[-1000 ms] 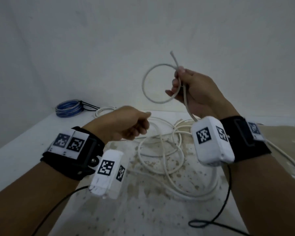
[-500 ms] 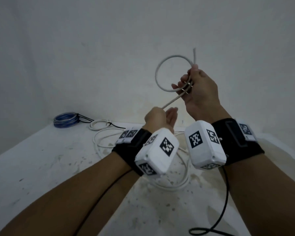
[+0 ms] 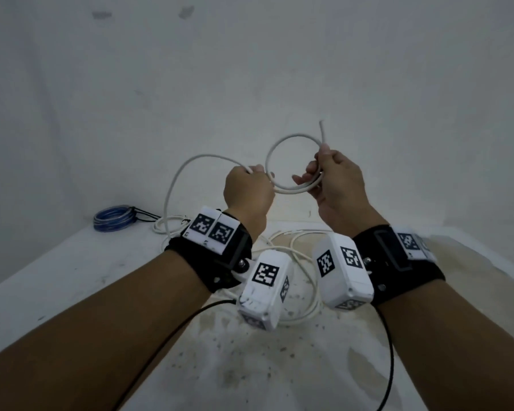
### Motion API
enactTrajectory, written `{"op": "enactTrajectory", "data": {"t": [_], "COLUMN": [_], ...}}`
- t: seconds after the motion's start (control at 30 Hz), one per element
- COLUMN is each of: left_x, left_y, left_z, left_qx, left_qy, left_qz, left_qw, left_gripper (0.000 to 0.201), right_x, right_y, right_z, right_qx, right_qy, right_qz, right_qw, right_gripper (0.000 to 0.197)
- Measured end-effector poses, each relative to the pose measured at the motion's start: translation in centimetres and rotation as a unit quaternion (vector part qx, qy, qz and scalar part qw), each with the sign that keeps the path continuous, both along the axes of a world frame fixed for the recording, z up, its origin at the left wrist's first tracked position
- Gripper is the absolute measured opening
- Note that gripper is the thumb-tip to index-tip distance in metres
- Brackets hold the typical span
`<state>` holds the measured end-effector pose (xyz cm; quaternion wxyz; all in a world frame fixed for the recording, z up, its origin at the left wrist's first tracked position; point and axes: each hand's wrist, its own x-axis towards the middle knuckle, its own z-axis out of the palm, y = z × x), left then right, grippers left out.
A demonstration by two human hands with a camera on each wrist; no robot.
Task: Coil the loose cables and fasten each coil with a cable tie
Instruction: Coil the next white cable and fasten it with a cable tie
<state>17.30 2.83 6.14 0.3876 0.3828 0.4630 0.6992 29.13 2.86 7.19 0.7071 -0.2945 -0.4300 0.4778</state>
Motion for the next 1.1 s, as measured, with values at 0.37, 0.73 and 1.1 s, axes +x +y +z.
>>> {"op": "enactTrajectory", "data": {"t": [0.37,0.73,1.1], "left_x": [-7.3,-12.7,-14.2], "left_y": [0.3,1.9,2.0], "left_z": [-0.4,-0.3,0.0], "left_qx": [0.081,0.098,0.109], "left_qy": [0.179,0.270,0.350], "left_qz": [-0.014,-0.061,-0.160], "left_qw": [0.980,0.956,0.916], "left_gripper": [0.019,0.020,0.032], "right_x": [-5.4,-7.7,-7.9], "right_y": [0.7,2.4,2.6], "right_z": [-2.4,-3.4,-3.8], "right_qx": [-0.086,-0.095,-0.094], "right_qy": [0.069,-0.044,-0.092], "right_qz": [0.193,0.231,0.265], "right_qw": [0.975,0.967,0.955], "right_gripper": [0.028,0.025,0.024]}}
